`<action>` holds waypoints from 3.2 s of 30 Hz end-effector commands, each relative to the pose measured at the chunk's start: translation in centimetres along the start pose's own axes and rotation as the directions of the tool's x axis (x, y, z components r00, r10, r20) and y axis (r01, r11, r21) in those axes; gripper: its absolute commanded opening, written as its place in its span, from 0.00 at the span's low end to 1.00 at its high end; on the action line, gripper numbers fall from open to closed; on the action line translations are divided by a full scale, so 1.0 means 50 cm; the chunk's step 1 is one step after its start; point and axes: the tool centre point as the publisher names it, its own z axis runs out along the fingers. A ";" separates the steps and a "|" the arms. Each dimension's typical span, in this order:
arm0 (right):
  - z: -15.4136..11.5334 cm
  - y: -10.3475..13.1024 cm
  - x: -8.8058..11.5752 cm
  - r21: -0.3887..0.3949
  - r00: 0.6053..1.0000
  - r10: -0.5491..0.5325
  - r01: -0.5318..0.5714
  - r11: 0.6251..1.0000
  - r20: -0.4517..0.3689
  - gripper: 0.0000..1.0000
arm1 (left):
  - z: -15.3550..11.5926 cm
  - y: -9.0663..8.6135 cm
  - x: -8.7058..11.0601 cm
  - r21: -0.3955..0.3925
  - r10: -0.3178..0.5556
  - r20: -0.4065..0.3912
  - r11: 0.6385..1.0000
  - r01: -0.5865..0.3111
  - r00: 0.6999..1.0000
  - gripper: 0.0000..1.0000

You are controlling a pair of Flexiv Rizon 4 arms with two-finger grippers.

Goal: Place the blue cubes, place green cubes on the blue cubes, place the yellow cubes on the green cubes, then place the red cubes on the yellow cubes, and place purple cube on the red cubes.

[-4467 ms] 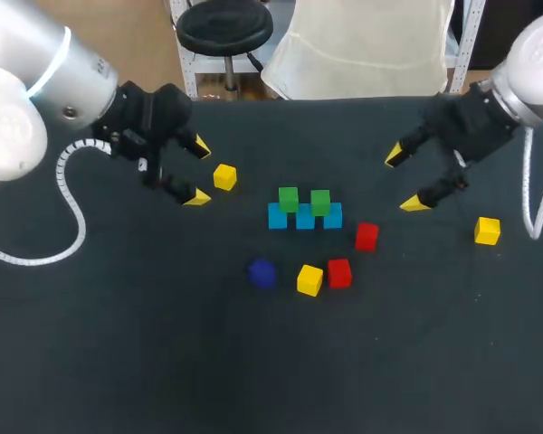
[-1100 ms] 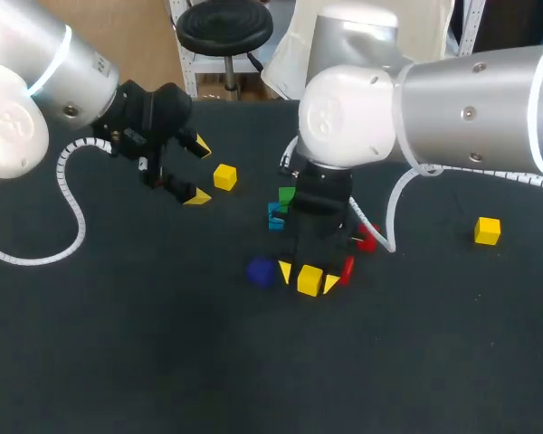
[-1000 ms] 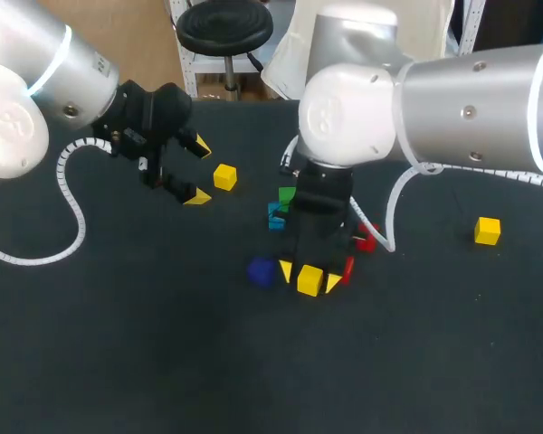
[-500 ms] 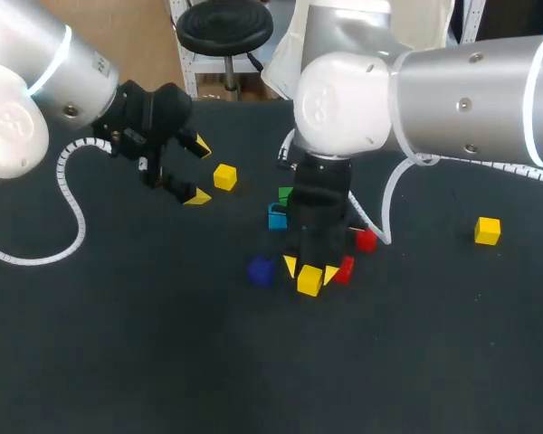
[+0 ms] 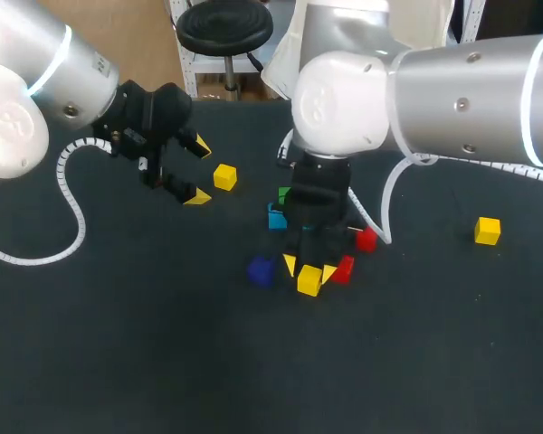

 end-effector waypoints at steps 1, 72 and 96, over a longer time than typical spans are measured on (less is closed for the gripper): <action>0.002 0.012 -0.001 0.019 1.000 0.011 -0.011 1.000 -0.005 0.48 | 0.000 0.001 0.002 0.000 0.003 0.002 1.000 -0.003 1.000 1.00; -0.169 0.034 -0.039 0.393 0.839 0.506 -0.541 0.743 0.200 0.00 | 0.000 0.001 0.002 0.000 0.003 0.002 1.000 -0.003 1.000 1.00; -0.219 0.000 0.000 0.344 0.840 0.486 -0.542 0.767 0.239 0.00 | 0.000 0.001 0.002 0.000 0.003 0.002 1.000 -0.003 1.000 1.00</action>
